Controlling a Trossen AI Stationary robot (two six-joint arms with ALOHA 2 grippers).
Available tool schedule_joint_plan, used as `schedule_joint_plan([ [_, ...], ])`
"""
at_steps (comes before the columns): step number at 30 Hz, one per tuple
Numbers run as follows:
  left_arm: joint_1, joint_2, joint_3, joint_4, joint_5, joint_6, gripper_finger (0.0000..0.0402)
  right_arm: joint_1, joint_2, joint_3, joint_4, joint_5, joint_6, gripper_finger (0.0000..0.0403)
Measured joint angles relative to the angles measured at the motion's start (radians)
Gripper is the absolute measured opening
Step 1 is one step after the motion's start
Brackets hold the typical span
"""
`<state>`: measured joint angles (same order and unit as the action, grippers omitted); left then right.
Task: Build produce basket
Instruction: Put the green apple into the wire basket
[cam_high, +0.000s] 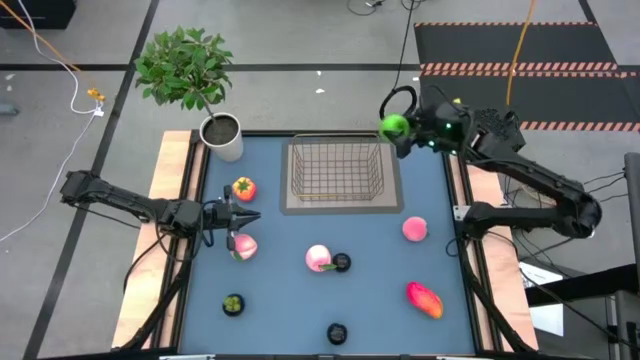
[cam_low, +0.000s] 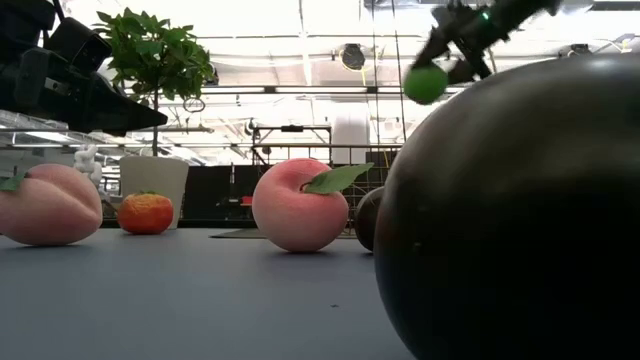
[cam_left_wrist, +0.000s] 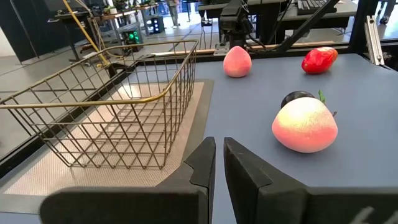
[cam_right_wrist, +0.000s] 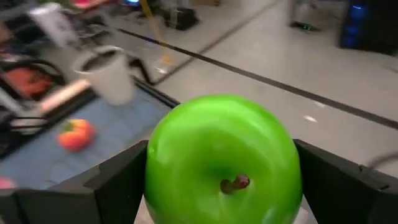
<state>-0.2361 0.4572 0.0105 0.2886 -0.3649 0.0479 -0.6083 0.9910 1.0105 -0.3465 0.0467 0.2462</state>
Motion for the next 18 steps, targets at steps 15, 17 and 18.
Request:
schedule_joint_plan([
  [15,0.000,0.000,0.000,0.000,0.000,0.000,0.0037,0.242,0.615,0.151,0.062,0.057,-0.042,0.0352],
  [17,0.000,0.000,0.000,0.000,0.000,0.000,0.0037,0.234,0.662,0.174,0.054,0.056,-0.042,0.0352],
  [18,0.000,0.000,0.000,0.000,0.000,0.000,0.0037,0.230,0.680,0.183,0.044,0.056,-0.042,0.0352],
])
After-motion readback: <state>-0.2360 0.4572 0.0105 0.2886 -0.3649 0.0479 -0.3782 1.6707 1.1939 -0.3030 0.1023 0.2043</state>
